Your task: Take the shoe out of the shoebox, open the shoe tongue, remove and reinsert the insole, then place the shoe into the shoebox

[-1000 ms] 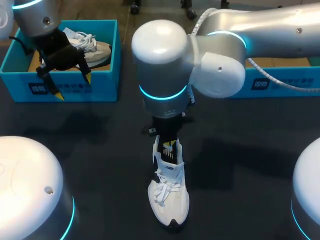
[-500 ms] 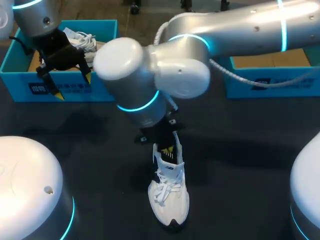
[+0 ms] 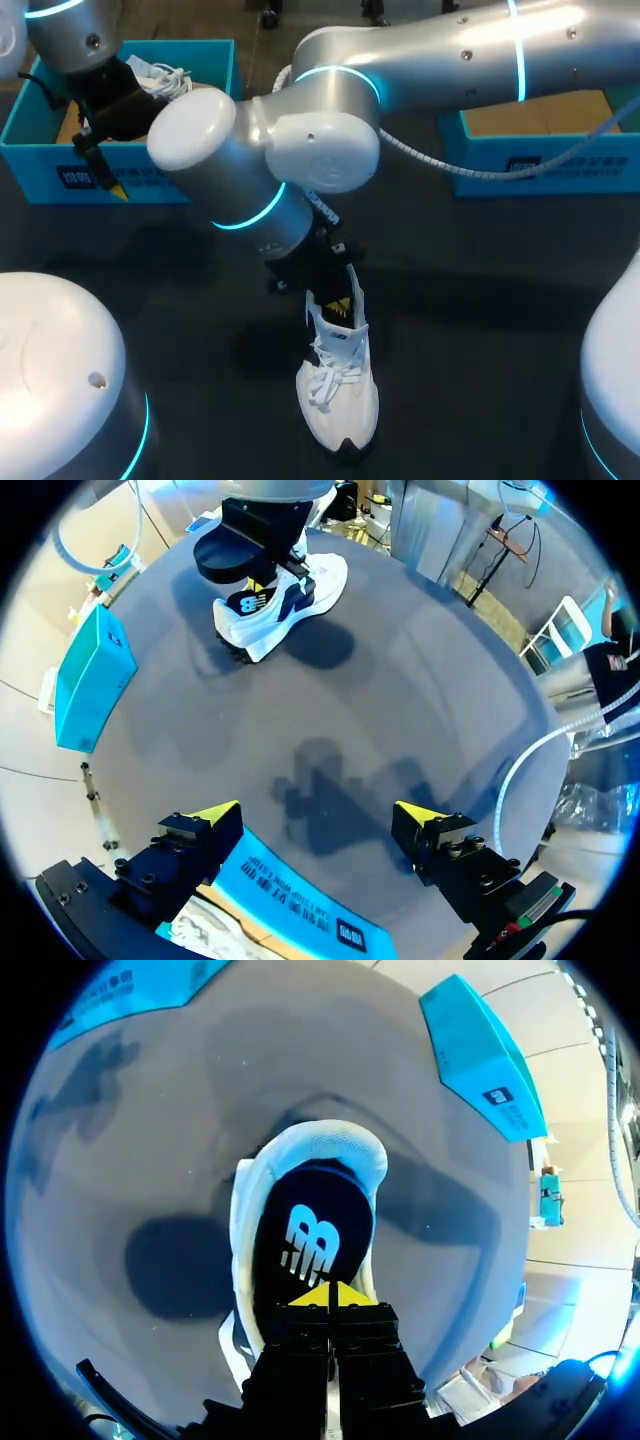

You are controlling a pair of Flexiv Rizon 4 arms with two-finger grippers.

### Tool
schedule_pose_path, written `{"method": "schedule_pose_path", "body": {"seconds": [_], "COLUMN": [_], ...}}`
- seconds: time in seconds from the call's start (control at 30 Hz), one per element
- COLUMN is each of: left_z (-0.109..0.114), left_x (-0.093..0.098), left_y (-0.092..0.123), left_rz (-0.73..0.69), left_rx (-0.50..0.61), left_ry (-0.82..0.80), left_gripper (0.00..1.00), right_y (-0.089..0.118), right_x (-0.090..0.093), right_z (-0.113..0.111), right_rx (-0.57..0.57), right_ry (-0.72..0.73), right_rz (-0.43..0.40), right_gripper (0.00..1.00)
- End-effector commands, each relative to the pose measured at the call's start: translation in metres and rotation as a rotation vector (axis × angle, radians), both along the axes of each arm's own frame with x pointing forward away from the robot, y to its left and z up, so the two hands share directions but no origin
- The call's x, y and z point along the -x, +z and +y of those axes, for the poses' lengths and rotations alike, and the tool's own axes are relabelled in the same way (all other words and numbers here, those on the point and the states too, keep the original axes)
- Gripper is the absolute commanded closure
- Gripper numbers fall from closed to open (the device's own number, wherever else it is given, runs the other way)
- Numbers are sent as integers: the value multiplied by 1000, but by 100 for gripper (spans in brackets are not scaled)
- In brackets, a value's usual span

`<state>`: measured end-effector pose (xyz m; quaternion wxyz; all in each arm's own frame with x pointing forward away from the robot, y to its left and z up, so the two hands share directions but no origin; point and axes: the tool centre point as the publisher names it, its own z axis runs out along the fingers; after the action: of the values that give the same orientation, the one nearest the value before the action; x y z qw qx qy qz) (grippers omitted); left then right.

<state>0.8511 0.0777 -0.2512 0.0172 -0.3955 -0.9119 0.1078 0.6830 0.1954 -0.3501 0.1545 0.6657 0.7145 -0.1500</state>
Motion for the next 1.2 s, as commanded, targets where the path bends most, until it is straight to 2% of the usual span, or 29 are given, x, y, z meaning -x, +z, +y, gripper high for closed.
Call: {"method": "schedule_pose_path", "body": {"seconds": [0.03,0.4,0.73,0.8,1.07,1.2], "left_z": [0,0,0,0,0,0], "left_x": [0,0,0,0,0,0], "left_y": [0,0,0,0,0,0], "left_rz": [0,0,0,0,0,0], "left_rx": [-3,-3,-3,-3,-3,-3], "left_ry": [-1,-1,-1,-1,-1,-1], "left_gripper": [0,0,0,0,0,0], "right_y": [-10,-29,-51,-49,-16,-13], "right_x": [3,-4,-19,-22,-15,-16], "right_z": [-4,-25,-16,-12,-8,-8], "right_rx": [2,-40,-111,-111,-34,-17], "right_ry": [-25,-49,18,37,64,71], "right_rz": [-5,14,72,74,7,-1], "right_gripper": [100,100,100,100,100,100]}}
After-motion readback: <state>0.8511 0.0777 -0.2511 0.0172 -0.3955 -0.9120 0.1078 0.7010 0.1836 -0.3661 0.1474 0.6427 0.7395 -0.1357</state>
